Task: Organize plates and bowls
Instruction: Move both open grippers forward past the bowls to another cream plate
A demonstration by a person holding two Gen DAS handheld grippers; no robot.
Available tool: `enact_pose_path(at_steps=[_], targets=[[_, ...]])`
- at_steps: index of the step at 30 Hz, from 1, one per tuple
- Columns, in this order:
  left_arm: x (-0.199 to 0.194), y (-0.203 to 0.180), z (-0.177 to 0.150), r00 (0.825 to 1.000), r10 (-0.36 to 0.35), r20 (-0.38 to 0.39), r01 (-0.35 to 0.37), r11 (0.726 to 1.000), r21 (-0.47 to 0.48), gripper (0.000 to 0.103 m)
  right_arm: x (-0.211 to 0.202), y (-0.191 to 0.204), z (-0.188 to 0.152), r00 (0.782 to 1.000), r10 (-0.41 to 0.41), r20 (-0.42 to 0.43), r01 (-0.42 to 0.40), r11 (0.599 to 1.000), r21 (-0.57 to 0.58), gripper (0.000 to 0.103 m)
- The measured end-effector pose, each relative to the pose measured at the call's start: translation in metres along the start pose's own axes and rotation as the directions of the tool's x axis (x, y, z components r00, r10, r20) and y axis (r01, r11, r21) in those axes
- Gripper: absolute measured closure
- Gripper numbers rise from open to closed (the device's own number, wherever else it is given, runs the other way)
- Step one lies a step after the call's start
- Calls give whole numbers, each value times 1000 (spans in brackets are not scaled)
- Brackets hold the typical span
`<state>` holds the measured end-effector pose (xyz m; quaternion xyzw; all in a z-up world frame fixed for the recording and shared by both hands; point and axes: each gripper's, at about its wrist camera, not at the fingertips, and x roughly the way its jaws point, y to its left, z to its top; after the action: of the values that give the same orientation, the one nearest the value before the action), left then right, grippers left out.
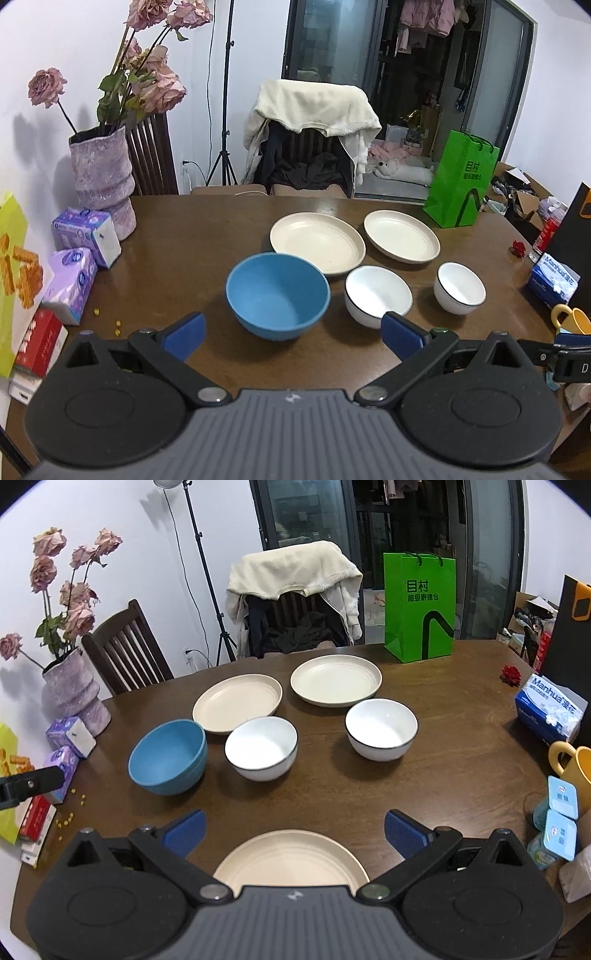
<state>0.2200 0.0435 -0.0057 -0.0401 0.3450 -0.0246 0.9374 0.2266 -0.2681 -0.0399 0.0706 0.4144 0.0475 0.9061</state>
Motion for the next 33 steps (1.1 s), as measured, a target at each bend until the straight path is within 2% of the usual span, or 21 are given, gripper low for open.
enact_pose_path(at_steps=[16, 28, 33], targets=[[55, 24, 68, 1000, -8, 4, 8, 1000, 28, 0, 54, 46, 72, 1000, 15, -25, -16, 1000, -22, 0], [113, 38, 114, 999, -11, -45, 12, 1000, 25, 0, 106, 66, 120, 998, 26, -56, -27, 999, -18, 0], [137, 41, 129, 998, -7, -60, 8, 1000, 17, 0, 134, 67, 137, 997, 3, -76, -4, 1000, -17, 0]])
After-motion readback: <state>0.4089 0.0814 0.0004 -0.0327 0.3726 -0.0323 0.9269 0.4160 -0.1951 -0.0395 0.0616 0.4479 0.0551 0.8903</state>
